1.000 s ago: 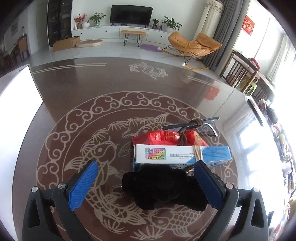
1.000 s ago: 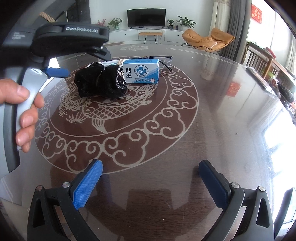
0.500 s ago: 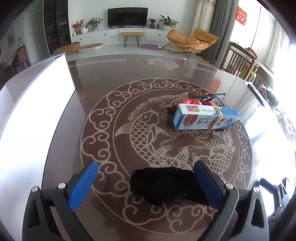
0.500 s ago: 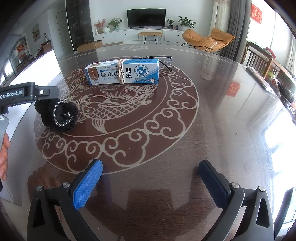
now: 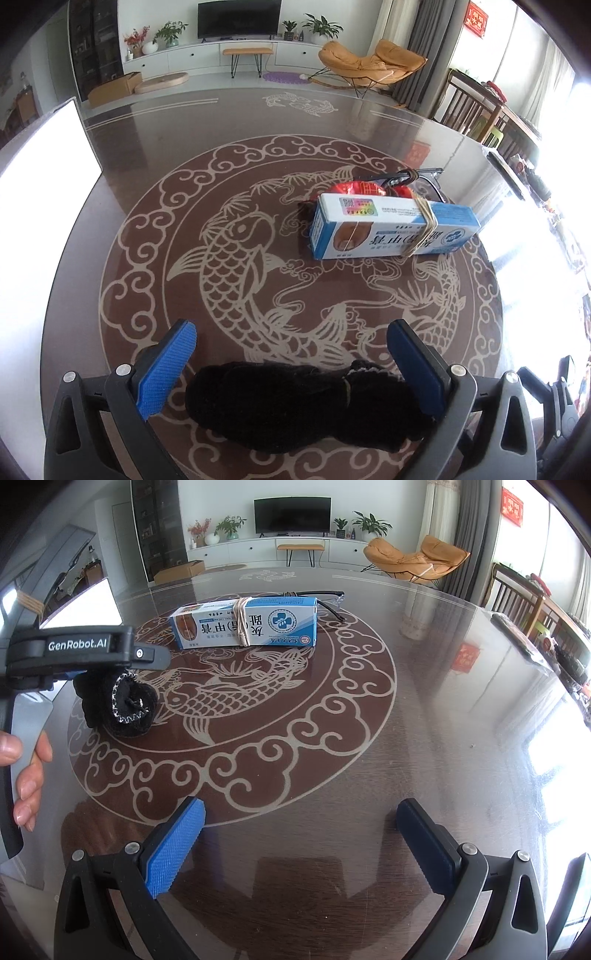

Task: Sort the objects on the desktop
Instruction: 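Lower the left gripper onto the black plush and grasp it, then lift the black plush with the left gripper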

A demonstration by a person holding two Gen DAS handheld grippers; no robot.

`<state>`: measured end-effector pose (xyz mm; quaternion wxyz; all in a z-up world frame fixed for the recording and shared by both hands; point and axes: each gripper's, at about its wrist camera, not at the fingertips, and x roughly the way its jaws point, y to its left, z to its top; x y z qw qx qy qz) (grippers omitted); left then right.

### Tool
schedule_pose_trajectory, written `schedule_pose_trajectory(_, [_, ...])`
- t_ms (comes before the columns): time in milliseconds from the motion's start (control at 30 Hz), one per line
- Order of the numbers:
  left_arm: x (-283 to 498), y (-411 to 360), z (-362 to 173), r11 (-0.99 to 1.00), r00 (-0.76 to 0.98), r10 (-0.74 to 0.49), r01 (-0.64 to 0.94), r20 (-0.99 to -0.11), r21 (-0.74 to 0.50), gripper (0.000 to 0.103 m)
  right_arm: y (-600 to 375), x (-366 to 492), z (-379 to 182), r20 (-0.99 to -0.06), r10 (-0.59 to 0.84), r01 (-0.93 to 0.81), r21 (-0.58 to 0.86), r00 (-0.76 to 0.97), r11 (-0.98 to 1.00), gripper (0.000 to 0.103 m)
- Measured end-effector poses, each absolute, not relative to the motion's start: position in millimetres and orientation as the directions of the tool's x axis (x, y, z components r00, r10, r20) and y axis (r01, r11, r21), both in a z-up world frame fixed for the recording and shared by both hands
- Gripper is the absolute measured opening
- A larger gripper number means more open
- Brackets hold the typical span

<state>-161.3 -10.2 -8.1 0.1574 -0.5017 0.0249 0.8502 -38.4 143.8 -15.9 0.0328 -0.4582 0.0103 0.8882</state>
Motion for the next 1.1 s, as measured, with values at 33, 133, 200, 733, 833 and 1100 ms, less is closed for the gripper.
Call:
schedule_pose_trajectory(33, [-156.7, -15.3, -9.8, -0.947, -0.441, 0.244, -0.299, -0.864, -0.115, 0.103, 143.8, -38.4, -16.0, -0.815, 0.049, -0.068, -0.012, -0.578, -0.998, 0.103])
schedule_pose_trajectory(133, [-144.1, -30.4, -8.3, -0.937, -0.430, 0.242, -0.336, -0.870, -0.094, 0.103, 143.7, -38.4, -16.0, -0.815, 0.049, -0.068, -0.012, -0.578, -0.998, 0.103])
schedule_pose_trajectory(200, [-136.8, -38.4, -2.9, -0.929, -0.441, 0.220, -0.367, -0.870, -0.048, 0.103, 142.3, -38.1, -15.8, -0.815, 0.049, -0.068, -0.012, -0.578, -0.998, 0.103])
schedule_pose_trajectory(733, [-116.7, -78.4, 26.4, -0.952, -0.490, 0.307, -0.147, -0.816, -0.269, 0.103, 138.9, -36.6, -15.2, -0.814, 0.051, -0.070, -0.013, -0.578, -0.997, 0.103])
schedule_pose_trajectory(833, [-118.0, -60.9, 13.0, -0.950, -0.474, 0.303, -0.084, -0.826, -0.301, 0.103, 140.2, -35.4, -14.7, -0.814, 0.053, -0.070, -0.015, -0.579, -0.997, 0.103])
schedule_pose_trajectory(1100, [-121.5, -33.3, -19.9, -0.994, -0.497, 0.100, -0.077, -0.862, -0.071, 0.103, 154.5, -41.4, -15.2, -0.813, 0.053, -0.078, -0.010, -0.579, -0.997, 0.103])
